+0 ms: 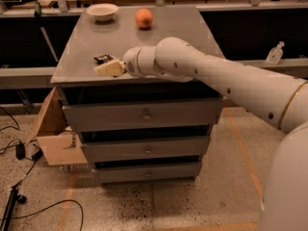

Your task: Move rxbar chocolate near orange

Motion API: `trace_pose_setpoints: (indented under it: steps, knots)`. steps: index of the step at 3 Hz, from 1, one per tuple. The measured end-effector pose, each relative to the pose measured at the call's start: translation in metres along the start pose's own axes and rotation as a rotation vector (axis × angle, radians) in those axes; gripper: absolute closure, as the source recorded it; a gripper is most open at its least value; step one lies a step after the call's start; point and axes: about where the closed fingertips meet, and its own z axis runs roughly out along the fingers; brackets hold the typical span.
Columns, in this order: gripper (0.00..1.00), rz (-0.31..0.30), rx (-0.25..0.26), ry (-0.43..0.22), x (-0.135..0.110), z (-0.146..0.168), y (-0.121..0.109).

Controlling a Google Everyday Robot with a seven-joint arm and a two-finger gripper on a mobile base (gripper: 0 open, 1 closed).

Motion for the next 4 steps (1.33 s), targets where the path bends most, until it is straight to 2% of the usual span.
trace_pose_setpoints:
  steps: [2,3,4]
  knots:
    - [0.65,-0.024,0.028,0.027,0.0145,0.0109,-0.0015]
    - [0.87,-0.033,0.032,0.026,0.0141,0.0111,-0.0028]
    - [1.00,-0.033,0.033,0.026,0.0139,0.0111,-0.0029]
